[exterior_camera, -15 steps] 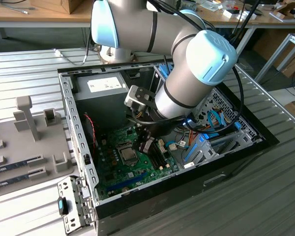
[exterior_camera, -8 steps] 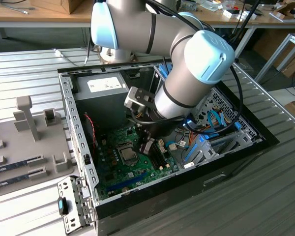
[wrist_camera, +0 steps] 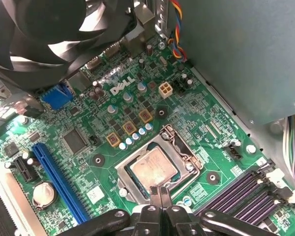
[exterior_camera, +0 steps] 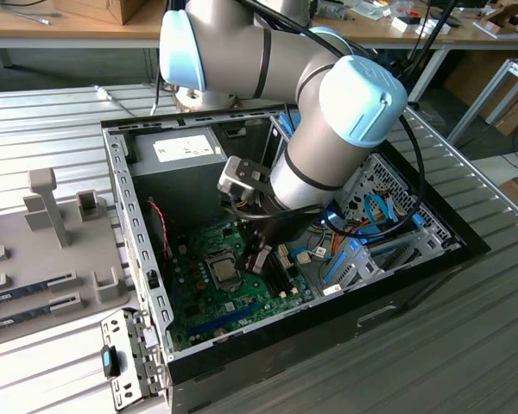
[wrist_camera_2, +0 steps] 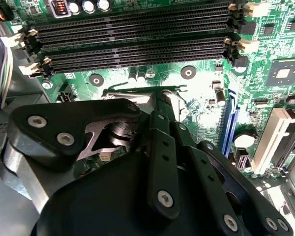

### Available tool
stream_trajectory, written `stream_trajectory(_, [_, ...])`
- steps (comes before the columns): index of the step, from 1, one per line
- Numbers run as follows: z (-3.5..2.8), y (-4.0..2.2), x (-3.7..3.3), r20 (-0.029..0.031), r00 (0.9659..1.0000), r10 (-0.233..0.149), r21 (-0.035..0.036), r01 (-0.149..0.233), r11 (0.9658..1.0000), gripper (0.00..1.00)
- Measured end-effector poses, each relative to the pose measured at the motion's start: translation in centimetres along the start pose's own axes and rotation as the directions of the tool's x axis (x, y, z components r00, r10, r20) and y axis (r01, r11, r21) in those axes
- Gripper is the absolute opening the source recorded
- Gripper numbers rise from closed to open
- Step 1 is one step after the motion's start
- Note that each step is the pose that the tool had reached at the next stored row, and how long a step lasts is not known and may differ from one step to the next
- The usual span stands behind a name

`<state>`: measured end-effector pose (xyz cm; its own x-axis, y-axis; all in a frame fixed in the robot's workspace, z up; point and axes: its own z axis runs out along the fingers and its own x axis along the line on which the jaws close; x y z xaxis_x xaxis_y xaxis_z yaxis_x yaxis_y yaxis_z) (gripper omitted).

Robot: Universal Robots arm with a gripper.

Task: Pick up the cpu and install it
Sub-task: 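Install the first cpu locking lever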

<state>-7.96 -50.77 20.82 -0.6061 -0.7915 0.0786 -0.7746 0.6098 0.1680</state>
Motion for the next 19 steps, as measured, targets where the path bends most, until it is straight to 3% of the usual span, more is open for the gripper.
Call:
stream_trajectory(13, [1.08, -0.37, -0.19, -0.0003, 1.0000, 0.000, 0.0001, 0.000, 1.0000, 0.11])
stream_trajectory(19, [1.08, -0.73, -0.47, 0.0004, 1.0000, 0.000, -0.0002, 0.000, 1.0000, 0.11])
